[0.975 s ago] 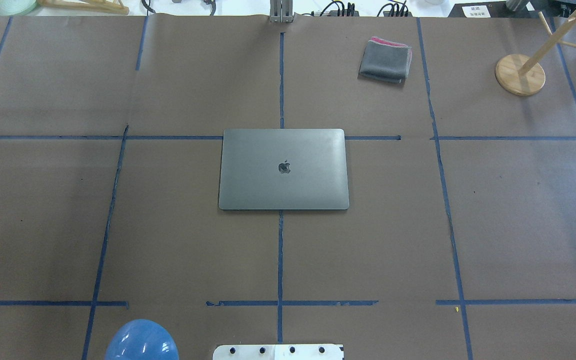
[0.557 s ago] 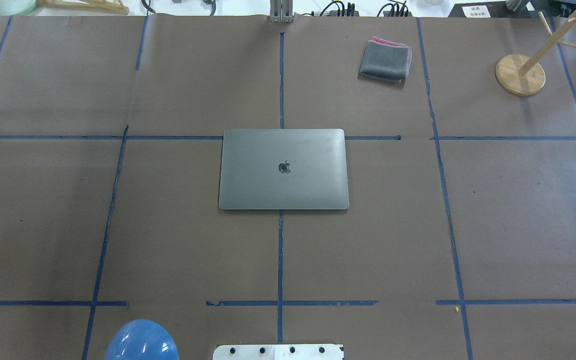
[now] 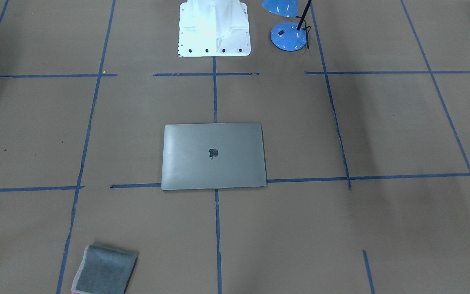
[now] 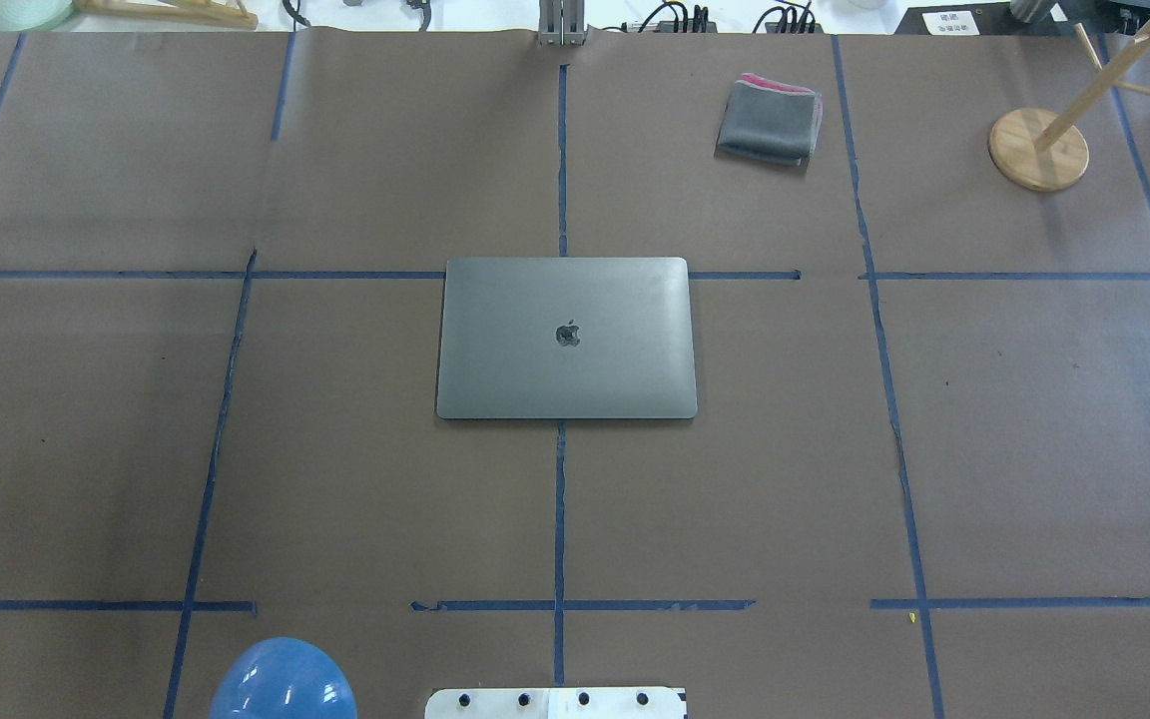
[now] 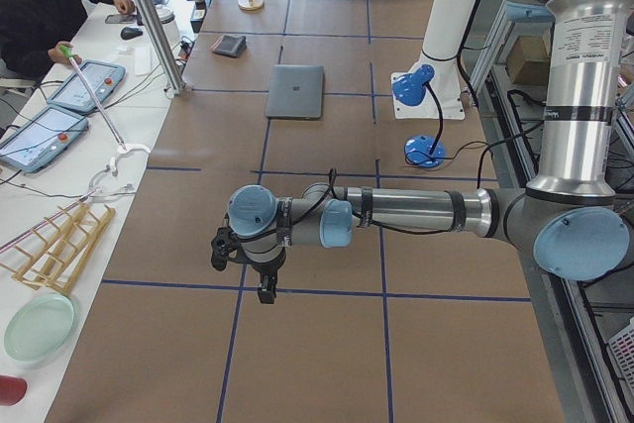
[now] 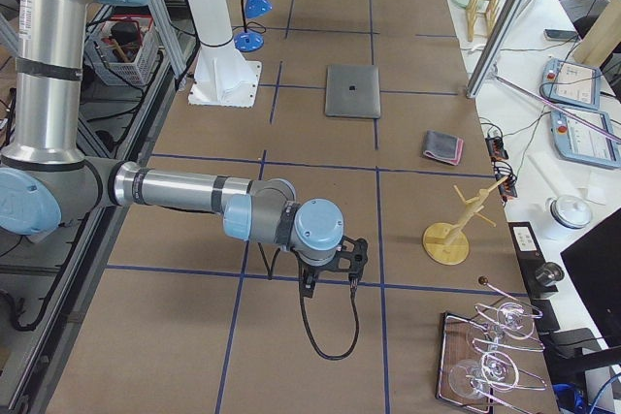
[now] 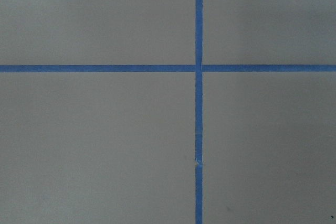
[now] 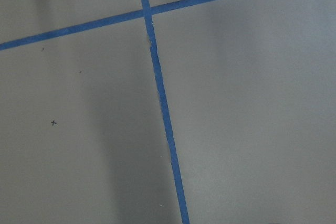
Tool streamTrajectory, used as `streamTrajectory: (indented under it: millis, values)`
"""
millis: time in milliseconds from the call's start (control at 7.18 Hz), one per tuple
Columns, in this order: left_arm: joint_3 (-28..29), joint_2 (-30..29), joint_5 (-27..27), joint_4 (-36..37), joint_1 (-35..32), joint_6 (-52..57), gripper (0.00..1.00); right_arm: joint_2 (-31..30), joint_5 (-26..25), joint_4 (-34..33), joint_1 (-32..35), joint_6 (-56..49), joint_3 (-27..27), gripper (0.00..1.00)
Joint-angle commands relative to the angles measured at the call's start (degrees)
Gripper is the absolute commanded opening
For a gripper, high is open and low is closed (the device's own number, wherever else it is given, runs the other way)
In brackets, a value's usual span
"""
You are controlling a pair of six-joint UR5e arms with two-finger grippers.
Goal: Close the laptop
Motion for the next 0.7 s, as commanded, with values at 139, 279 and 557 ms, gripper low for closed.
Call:
streamTrajectory:
  millis: [139,279,557]
  values:
    - [-0.4,0.0,0.0,0.1,0.0,-0.1,1.0,1.7,-0.5,-2.4,2.8,-0.3,0.3,1.0]
    - [-0.4,0.0,0.0,0.1,0.0,-0.1,1.0,1.7,-1.7,-2.4,3.0,-0.9,0.4,1.0]
    - [-0.3,0.0,0.0,0.1,0.0,-0.2,1.0,1.8,-3.0,-2.3,3.1,-2.4,0.3,1.0]
